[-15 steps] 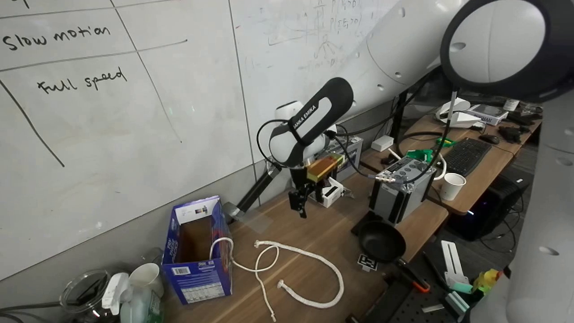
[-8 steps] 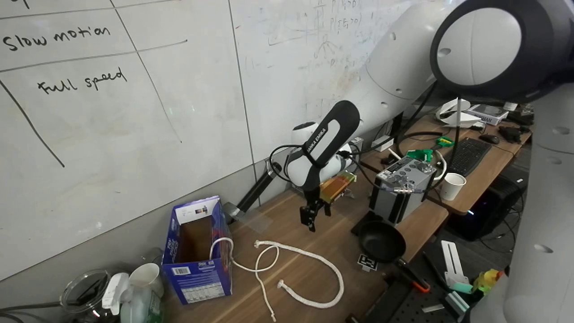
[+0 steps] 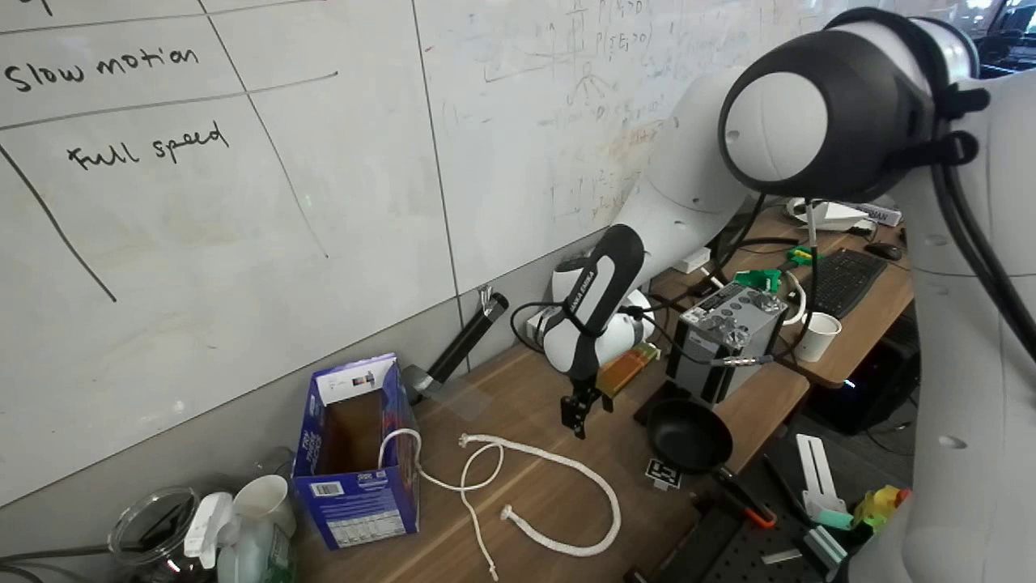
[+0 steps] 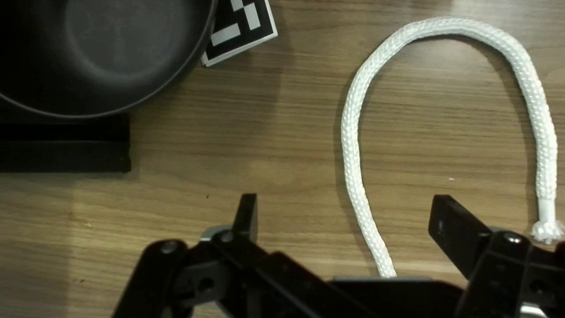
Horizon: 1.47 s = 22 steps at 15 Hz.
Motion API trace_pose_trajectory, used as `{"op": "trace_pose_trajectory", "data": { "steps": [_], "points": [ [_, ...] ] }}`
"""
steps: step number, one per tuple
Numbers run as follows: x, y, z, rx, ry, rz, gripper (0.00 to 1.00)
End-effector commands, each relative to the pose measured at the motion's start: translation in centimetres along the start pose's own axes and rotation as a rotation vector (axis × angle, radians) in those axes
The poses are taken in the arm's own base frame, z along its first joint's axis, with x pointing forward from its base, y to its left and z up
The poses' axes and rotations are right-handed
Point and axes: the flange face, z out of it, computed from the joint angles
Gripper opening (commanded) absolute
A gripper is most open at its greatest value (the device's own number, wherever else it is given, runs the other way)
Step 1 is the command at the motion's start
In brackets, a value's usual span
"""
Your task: Pick up the white ropes from the counter and put them in the box
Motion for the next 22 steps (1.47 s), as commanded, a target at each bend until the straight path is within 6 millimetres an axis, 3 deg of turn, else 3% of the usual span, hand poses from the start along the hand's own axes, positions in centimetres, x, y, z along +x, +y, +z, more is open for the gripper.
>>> {"op": "trace_pose_trajectory", "data": {
  "steps": [1, 9, 15, 22],
  "points": [
    [-0.3, 0.7, 3.0, -0.006, 0.028, 0.011, 1.00],
    [-1.8, 0.4, 7.0, 0.008, 0.050, 0.008, 1.00],
    [-2.7, -1.3, 9.4, 0.028, 0.023, -0.018, 1.00],
    [-2.6, -2.4, 10.9, 0.028, 0.032, -0.025, 1.00]
  ]
}}
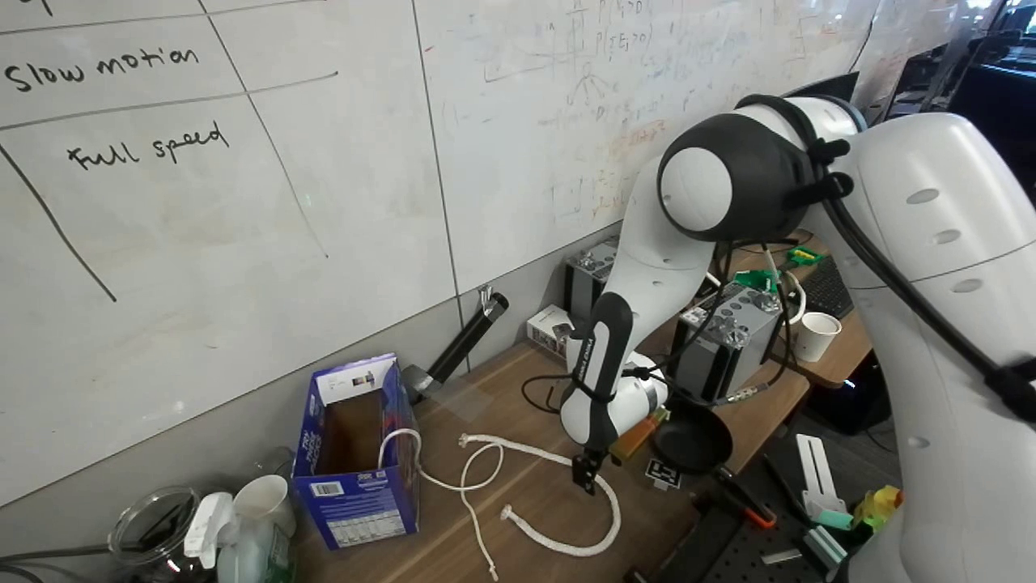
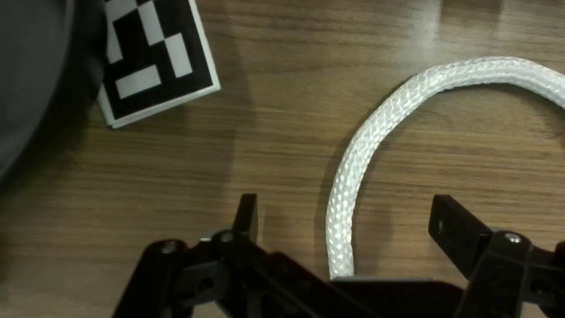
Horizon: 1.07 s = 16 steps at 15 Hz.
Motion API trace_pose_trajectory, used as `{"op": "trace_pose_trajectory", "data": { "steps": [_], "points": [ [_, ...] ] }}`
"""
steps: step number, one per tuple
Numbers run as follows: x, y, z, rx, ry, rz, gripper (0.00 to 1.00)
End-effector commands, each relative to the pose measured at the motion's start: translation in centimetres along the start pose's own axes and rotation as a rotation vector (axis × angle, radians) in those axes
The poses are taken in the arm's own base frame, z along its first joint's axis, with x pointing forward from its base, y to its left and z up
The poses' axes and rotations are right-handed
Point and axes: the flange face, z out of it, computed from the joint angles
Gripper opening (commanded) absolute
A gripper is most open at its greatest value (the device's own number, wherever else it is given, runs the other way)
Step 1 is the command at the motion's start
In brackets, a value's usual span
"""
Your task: Pick up the white ropes from the counter and put them in the box
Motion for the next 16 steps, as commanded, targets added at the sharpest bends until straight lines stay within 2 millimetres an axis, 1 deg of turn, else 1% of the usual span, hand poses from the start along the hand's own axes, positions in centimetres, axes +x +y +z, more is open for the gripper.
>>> {"op": "trace_pose_trajectory", "data": {
  "steps": [1, 16],
  "points": [
    [0.2, -0.1, 0.0, -0.006, 0.048, 0.000, 1.00],
    [0.8, -1.4, 0.6, -0.011, 0.175, -0.003, 1.00]
  ]
}}
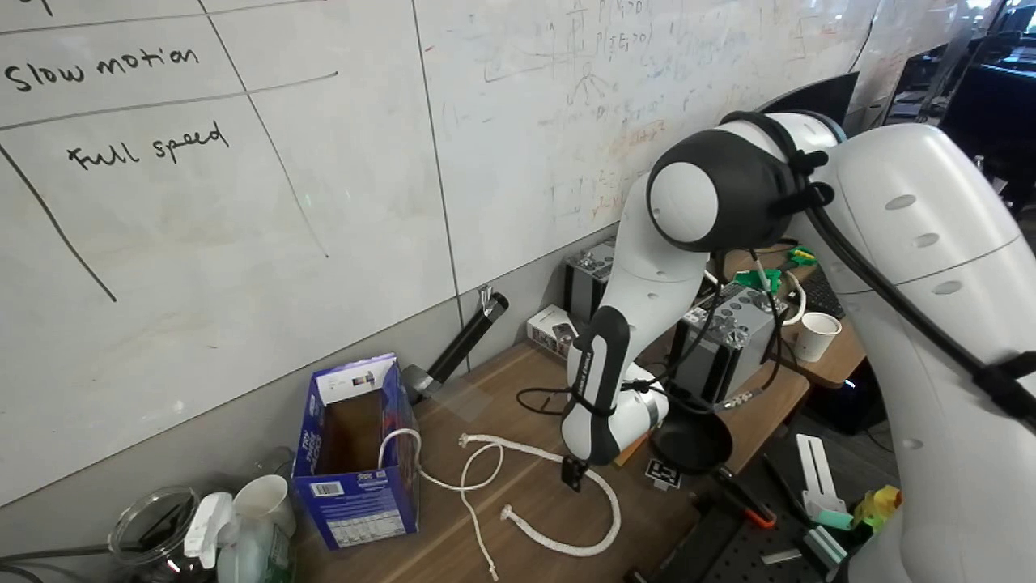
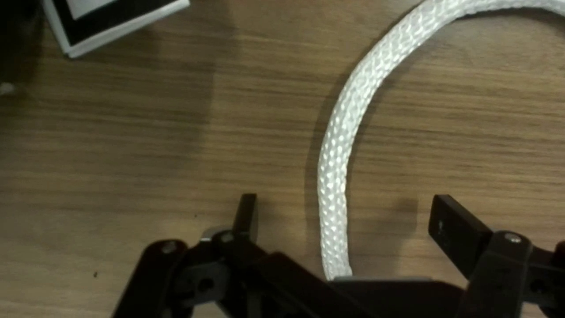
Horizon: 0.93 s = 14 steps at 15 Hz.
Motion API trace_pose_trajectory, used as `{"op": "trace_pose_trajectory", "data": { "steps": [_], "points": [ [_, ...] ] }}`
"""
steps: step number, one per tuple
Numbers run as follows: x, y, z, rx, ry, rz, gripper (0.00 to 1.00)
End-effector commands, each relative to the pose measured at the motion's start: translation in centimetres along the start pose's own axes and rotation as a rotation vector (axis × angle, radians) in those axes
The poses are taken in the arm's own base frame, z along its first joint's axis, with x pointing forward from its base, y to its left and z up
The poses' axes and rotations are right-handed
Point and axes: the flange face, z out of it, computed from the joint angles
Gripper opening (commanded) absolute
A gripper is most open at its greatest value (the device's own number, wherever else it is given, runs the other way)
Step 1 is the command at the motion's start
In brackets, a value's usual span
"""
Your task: Pick up the white ropes from the counter and put them in the box
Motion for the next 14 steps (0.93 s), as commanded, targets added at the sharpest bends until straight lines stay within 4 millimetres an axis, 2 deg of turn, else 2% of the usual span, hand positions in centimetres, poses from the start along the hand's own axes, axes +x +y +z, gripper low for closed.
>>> {"op": "trace_pose_trajectory", "data": {
  "steps": [1, 13, 14],
  "points": [
    [-0.16, -0.48, -0.02, -0.001, 0.035, 0.007, 1.00],
    [-0.18, -0.50, -0.02, -0.003, 0.046, 0.007, 1.00],
    [-0.21, -0.49, 0.01, -0.003, 0.046, 0.005, 0.98]
  ]
}}
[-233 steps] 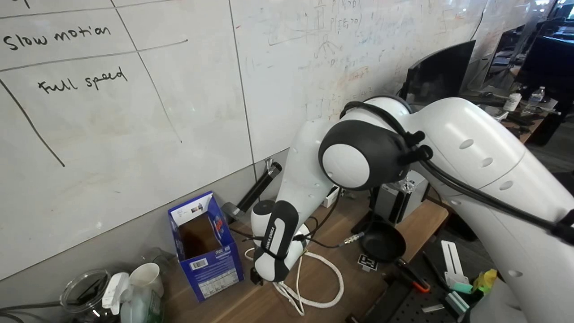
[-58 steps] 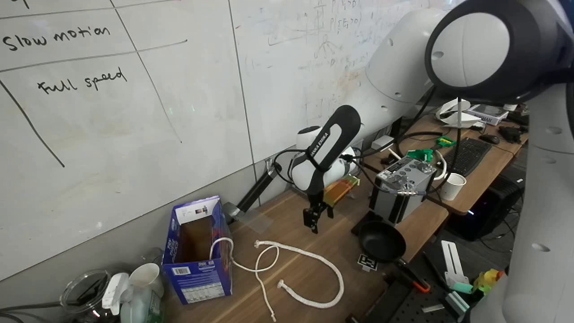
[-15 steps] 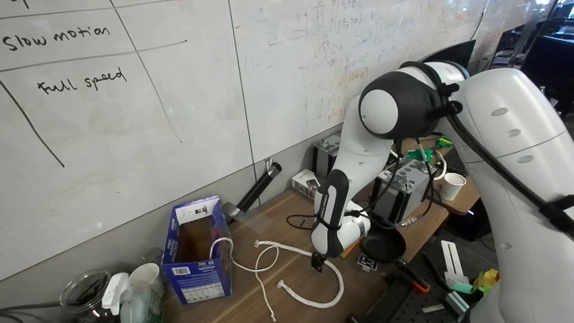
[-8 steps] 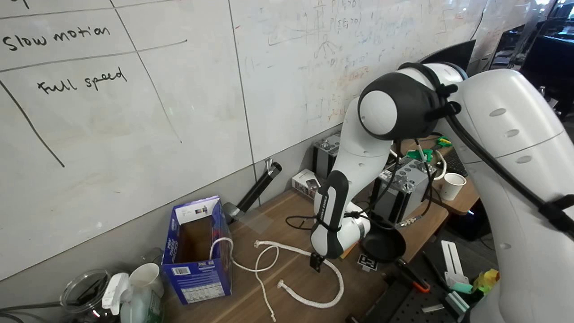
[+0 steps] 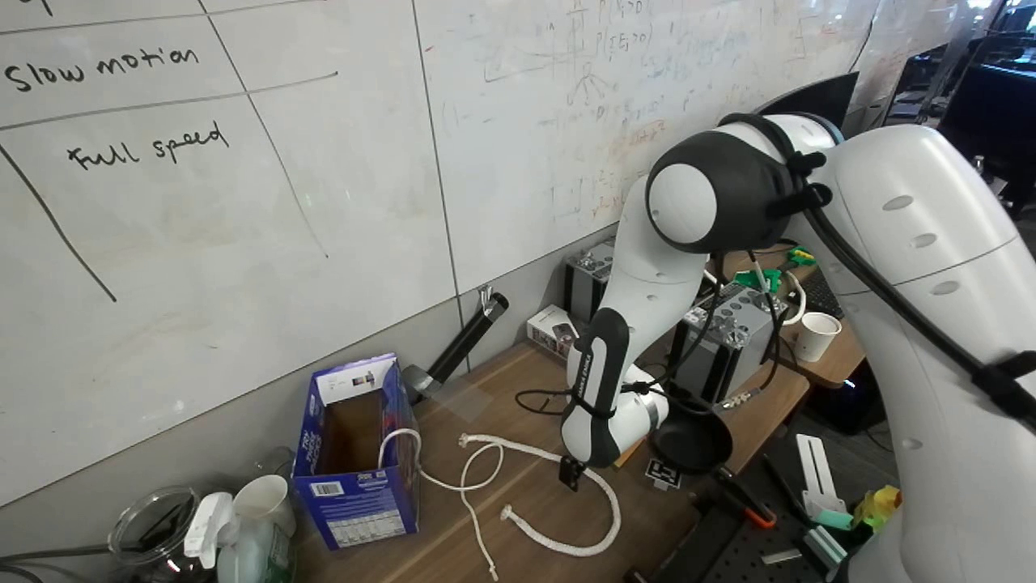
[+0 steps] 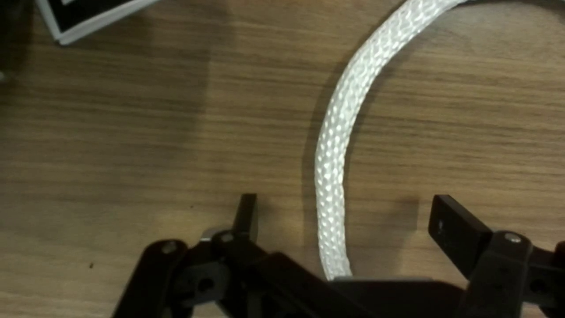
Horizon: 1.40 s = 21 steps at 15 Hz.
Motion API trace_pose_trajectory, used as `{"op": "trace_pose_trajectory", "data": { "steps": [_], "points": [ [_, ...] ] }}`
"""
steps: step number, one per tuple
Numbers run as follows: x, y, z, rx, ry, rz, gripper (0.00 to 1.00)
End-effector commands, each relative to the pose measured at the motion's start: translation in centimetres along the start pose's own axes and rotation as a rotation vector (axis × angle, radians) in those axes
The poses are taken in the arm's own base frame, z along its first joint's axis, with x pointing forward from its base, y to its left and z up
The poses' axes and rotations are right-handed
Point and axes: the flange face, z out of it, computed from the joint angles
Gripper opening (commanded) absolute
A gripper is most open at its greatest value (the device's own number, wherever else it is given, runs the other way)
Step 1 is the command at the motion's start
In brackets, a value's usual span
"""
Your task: Pick up the white ropes from the counter and put them in the box
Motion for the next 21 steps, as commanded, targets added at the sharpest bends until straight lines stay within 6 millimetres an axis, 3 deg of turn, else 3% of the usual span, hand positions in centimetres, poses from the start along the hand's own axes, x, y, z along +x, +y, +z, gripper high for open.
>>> {"op": "trace_pose_trajectory", "data": {
  "steps": [1, 3, 7, 11, 13, 17, 21],
  "points": [
    [-0.3, -0.3, 0.0, -0.002, 0.024, 0.004, 0.75],
    [-0.4, -0.3, 0.0, -0.003, 0.024, 0.002, 0.70],
    [-0.3, -0.3, -0.1, -0.006, 0.032, 0.003, 0.37],
    [-0.2, -0.6, -0.3, -0.005, 0.037, -0.004, 0.11],
    [-0.1, -0.7, -0.4, -0.007, 0.039, -0.006, 0.06],
    [0.2, -1.3, -0.8, -0.016, 0.032, -0.011, 0.11],
    [1.7, -4.4, -3.1, -0.019, 0.035, -0.049, 0.11]
  ]
}}
